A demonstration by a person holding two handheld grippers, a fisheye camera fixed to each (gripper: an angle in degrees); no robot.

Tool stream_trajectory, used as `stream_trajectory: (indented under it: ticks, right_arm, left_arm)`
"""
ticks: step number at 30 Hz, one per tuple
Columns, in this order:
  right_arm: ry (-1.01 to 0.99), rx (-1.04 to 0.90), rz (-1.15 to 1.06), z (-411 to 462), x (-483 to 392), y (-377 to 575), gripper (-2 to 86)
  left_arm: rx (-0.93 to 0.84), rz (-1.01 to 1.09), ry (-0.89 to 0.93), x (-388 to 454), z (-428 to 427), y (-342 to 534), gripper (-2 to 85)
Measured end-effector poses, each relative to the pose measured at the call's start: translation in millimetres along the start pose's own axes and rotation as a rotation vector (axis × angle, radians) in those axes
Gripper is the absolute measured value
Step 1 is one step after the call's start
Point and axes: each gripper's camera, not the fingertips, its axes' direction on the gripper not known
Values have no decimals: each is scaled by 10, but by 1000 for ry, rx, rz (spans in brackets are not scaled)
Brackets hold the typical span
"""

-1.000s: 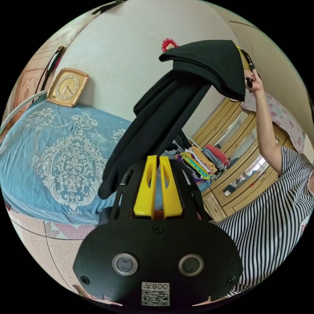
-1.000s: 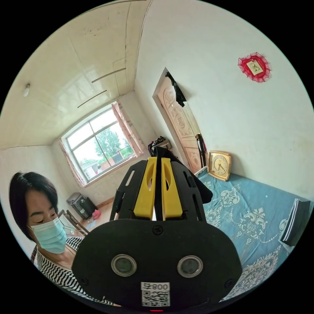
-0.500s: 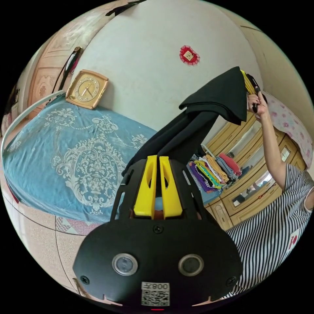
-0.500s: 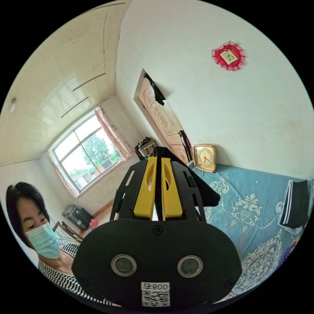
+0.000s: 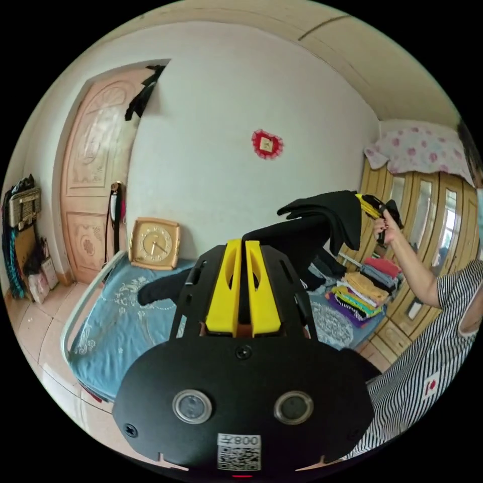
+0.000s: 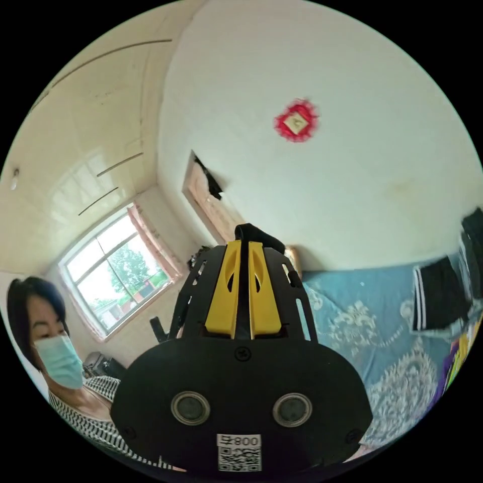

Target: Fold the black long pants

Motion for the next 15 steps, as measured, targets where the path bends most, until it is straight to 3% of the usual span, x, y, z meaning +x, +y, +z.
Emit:
stream_trajectory:
  ticks: [3, 5, 7, 10, 15]
  right_arm:
    - [145, -154, 262, -3, 920, 843, 10]
    - [255, -240, 481, -47, 1540, 1475, 5]
    - [346, -314, 688, -139, 1999, 2071, 2]
    - [360, -349, 750, -112, 2043, 2631, 1]
    - [449, -621, 437, 975, 1515, 2695, 5]
  left_arm:
    - [-234, -15, 6, 113, 568, 701, 12]
    - [-561, -135, -20, 20, 1279, 1609, 11]
    - [-760, -314, 10, -117, 1645, 2286, 8]
    - [-757, -523, 78, -193, 1726, 2854, 6]
    - [-727, -636, 92, -262, 1890, 3115, 13]
